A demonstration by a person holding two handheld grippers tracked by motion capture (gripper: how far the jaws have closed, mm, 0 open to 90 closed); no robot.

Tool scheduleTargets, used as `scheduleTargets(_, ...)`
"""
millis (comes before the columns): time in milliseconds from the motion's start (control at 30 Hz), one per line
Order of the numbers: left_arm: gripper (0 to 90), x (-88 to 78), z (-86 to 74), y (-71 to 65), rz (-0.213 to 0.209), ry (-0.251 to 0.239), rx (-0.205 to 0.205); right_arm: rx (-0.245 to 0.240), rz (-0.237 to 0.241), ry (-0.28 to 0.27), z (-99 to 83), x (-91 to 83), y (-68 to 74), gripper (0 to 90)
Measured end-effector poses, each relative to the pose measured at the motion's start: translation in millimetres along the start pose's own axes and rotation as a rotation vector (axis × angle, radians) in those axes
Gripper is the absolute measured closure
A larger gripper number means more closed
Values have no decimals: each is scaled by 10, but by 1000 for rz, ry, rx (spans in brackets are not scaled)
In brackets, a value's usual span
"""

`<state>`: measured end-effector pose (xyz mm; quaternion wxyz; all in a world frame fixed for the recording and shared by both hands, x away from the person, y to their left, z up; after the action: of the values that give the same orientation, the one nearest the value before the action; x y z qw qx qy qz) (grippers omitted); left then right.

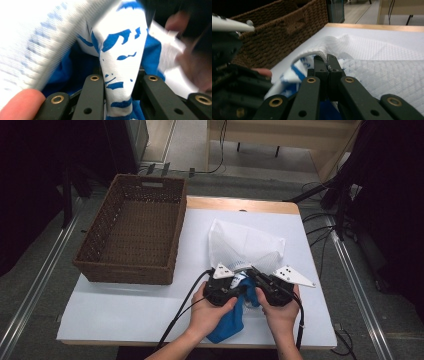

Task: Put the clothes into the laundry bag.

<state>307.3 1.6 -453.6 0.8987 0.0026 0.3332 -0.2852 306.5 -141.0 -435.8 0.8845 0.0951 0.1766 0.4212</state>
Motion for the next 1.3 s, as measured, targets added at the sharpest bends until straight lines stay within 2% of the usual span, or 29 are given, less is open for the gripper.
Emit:
scheduleTargets(67, 784, -2, 43, 31, 25, -42, -41, 0, 2, -20, 31, -21, 25, 900)
scheduleTargets(133, 774, 57, 50, 59, 61, -57, -74, -11, 5, -24, 66, -44, 59, 900)
scheduleTargets(200, 764, 162, 29, 108, 94, -32, -94, -19, 9, -22, 73, -46, 83, 900)
scheduleTargets(267, 742, 343, -42, 193, 139, 36, -105, -18, 13, -12, 59, -35, 89, 900)
scheduleTargets(300, 719, 402, -72, 220, 143, 65, -104, -18, 13, -4, 47, -27, 86, 900)
scheduleTargets(333, 695, 465, -110, 250, 133, 99, -112, -19, 15, 0, 36, -19, 81, 900)
scheduleTargets(367, 657, 464, -112, 253, 117, 104, -116, -16, 9, 14, 11, -5, 70, 900)
scheduleTargets(467, 509, 331, -53, 211, 55, 59, -76, -6, 2, 14, -28, -2, 15, 900)
scheduleTargets(567, 406, 153, 0, 185, 14, 35, -48, 15, -7, -1, -20, -39, -50, 900)
scheduleTargets(667, 348, 43, -9, 158, 12, 39, 0, 17, -9, -11, -5, -55, -63, 900)
scheduleTargets(733, 312, 36, -62, 118, 40, 78, 53, 24, -5, -9, -4, -50, -47, 900)
scheduleTargets(767, 297, 56, -86, 104, 51, 95, 65, 18, -1, -11, -2, -41, -40, 900)
scheduleTargets(800, 282, 108, -131, 95, 94, 135, 89, 16, 1, -10, -2, -36, -36, 900)
scheduleTargets(867, 272, 190, -168, 94, 119, 160, 86, 21, 6, -8, -3, -23, -15, 900)
scheduleTargets(1000, 256, 248, -68, 59, 155, 99, 50, 20, 9, -6, -5, -21, -12, 900)
scheduleTargets(1033, 237, 289, -31, 23, 175, 93, 68, 26, 16, -8, -4, -24, -14, 900)
scheduleTargets(1067, 227, 355, -18, -2, 215, 102, 107, 27, 14, -11, -4, -26, -27, 900)
scheduleTargets(1100, 233, 412, -20, -2, 237, 123, 116, 29, 15, -11, -5, -27, -35, 900)
scheduleTargets(1133, 248, 476, -33, 6, 247, 147, 107, 26, 16, -8, -9, -26, -42, 900)
scheduleTargets(1200, 300, 560, -65, 23, 275, 170, 109, 25, 18, -2, -17, -23, -43, 900)
scheduleTargets(1267, 381, 597, -80, 28, 310, 159, 117, 27, 20, 1, -26, -18, -43, 900)
scheduleTargets(1300, 450, 590, -75, 28, 339, 144, 124, 27, 21, 2, -30, -16, -43, 900)
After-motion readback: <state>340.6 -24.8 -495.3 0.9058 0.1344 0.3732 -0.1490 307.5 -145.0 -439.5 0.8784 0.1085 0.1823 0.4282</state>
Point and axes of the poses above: each handheld gripper's, and its own axes: x roughly forward along the jaws, z roughly out of its top, y roughly to its left, the point moved 4 cm from there along x, roughly forward along the jaws, and after that the axes turned 15 degrees about z, right-handed, at the moved point
